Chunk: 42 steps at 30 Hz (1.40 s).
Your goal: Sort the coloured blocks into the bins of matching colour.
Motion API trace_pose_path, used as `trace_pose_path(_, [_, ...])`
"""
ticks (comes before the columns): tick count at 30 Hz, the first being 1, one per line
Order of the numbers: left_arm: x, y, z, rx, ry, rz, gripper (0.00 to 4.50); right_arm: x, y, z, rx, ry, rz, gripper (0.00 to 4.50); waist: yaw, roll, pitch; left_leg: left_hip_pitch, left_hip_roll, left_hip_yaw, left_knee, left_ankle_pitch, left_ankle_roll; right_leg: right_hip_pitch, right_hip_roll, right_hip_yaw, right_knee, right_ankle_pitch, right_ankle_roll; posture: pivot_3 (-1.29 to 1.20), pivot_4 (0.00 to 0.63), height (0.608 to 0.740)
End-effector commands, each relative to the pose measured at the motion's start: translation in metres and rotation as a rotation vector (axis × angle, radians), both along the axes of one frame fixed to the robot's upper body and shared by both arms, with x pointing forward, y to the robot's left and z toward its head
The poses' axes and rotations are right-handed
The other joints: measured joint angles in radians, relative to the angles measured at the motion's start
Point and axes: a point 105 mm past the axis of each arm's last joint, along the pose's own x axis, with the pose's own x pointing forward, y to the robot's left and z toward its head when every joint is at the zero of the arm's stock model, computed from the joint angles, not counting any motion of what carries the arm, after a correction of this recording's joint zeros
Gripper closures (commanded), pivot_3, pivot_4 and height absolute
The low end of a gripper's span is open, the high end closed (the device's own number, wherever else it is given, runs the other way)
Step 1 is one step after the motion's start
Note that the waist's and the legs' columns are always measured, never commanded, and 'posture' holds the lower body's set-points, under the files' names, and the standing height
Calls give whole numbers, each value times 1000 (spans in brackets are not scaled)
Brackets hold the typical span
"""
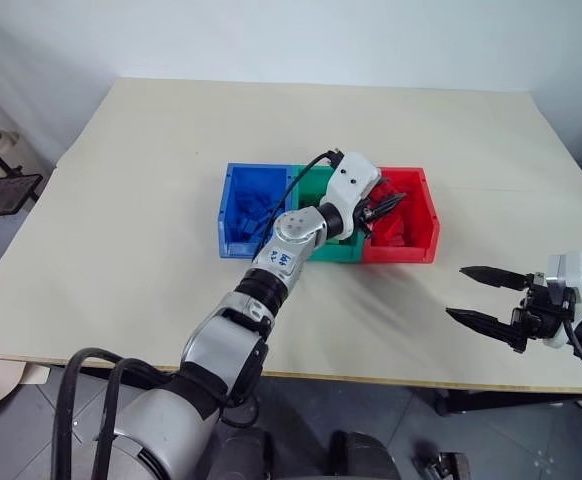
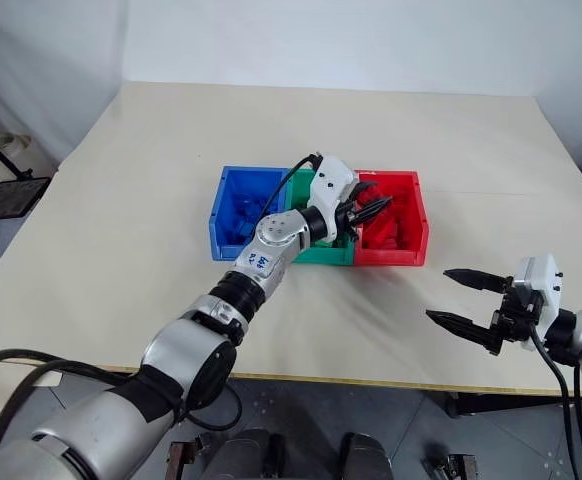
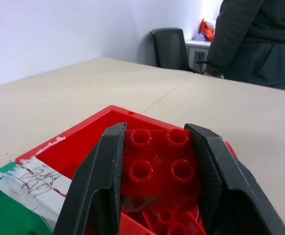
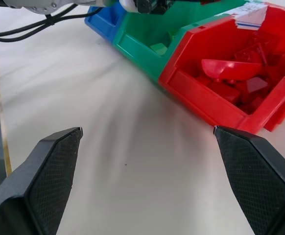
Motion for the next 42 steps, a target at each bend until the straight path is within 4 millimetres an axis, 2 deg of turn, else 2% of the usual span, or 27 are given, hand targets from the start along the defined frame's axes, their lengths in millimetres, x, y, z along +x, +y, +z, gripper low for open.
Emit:
trace_pose_path(1, [-17, -31, 28, -69, -58, -99, 2642, -2, 0, 12, 19, -45, -5, 0, 0, 0, 0, 0, 0, 0, 0, 0, 0, 0, 0, 0, 0, 0, 0, 0, 150, 740])
trace_pose_path(2, [-20, -34, 29, -77, -49, -120, 2274, -1, 1, 12, 18, -45, -4, 0, 0, 0, 0, 0, 0, 0, 0, 0, 0, 0, 0, 0, 0, 0, 0, 0, 150, 740])
trace_pose_path(4, [-22, -39, 27, -56, -48, -137, 1833, 1, 2, 13, 17, -44, -2, 0, 0, 0, 0, 0, -1, 0, 0, 0, 0, 0, 0, 0, 0, 0, 0, 0, 150, 740])
trace_pose_path(9, [-23, -43, 24, -48, -23, -144, 180, 7, 8, 13, 14, -41, 20, 0, -1, 0, 0, 0, -1, 0, 0, 0, 0, 0, 0, 0, 1, 0, 1, 0, 150, 740])
trace_pose_path(10, [-22, -43, 24, -45, -29, -135, 37, 9, 9, 13, 12, -41, 25, 0, -1, 0, 0, 0, -1, 0, 0, 0, 0, 0, -1, 0, 1, 0, 1, 0, 150, 740])
trace_pose_path(15, [-22, -29, 28, -63, -101, -149, 37, 15, 12, 15, 12, -40, 45, 0, 0, 0, 0, 0, -1, -1, 0, 0, 1, 0, -1, 0, 1, 0, 1, 0, 150, 740])
trace_pose_path(18, [-21, -13, 29, -83, -153, -142, 37, 19, 15, 13, 8, -37, 60, 0, -2, 0, 0, 0, -2, -1, 1, 0, 1, 0, -1, 0, 1, 0, 1, 0, 150, 740])
trace_pose_path(21, [-24, 13, 26, -101, -188, -123, 37, 22, 16, 15, 10, -41, 71, 0, -5, 1, -1, 0, -1, -1, 0, 0, 1, 0, -1, 0, 2, 0, 1, 0, 150, 740])
trace_pose_path(23, [-36, 37, 17, -88, -184, -120, 37, 23, 17, 15, 7, -41, 78, 0, -11, 2, -1, 1, -1, -1, 0, 0, 0, 0, -1, 0, 2, 0, 1, 0, 150, 740])
trace_pose_path(25, [-54, 61, 2, -56, -156, -129, 37, 25, 18, 15, 8, -40, 84, 0, -28, 2, -1, 1, -1, -1, 0, 1, 0, -1, 0, 1, 3, 0, 1, 0, 150, 740])
trace_pose_path(27, [-79, 94, -18, 2, -89, -115, 37, 26, 20, 15, 10, -37, 101, 0, -34, 2, -1, 1, 1, -2, 0, 1, 0, -1, 1, 1, 4, 0, 1, 0, 150, 740])
trace_pose_path(32, [-126, 145, -41, 73, 27, -106, 37, 30, 22, 14, -9, -26, 135, 0, -28, 3, -2, 0, 1, -5, 2, 1, 0, 2, -2, 7, 2, 0, 1, 0, 150, 740])
trace_pose_path(36, [-135, 173, -49, 115, 64, -36, 37, 34, 22, 14, -23, -18, 163, 0, -22, 3, -2, 0, -1, -11, 3, 1, 0, 5, -5, 9, 1, 0, 0, 0, 150, 740])
trace_pose_path(42, [-153, 239, -62, 156, 77, 102, 37, 45, 20, 19, -74, -24, 211, 0, -36, 3, -2, 0, 0, -11, 1, 1, -1, 5, -4, 9, -1, 0, 0, 0, 150, 740])
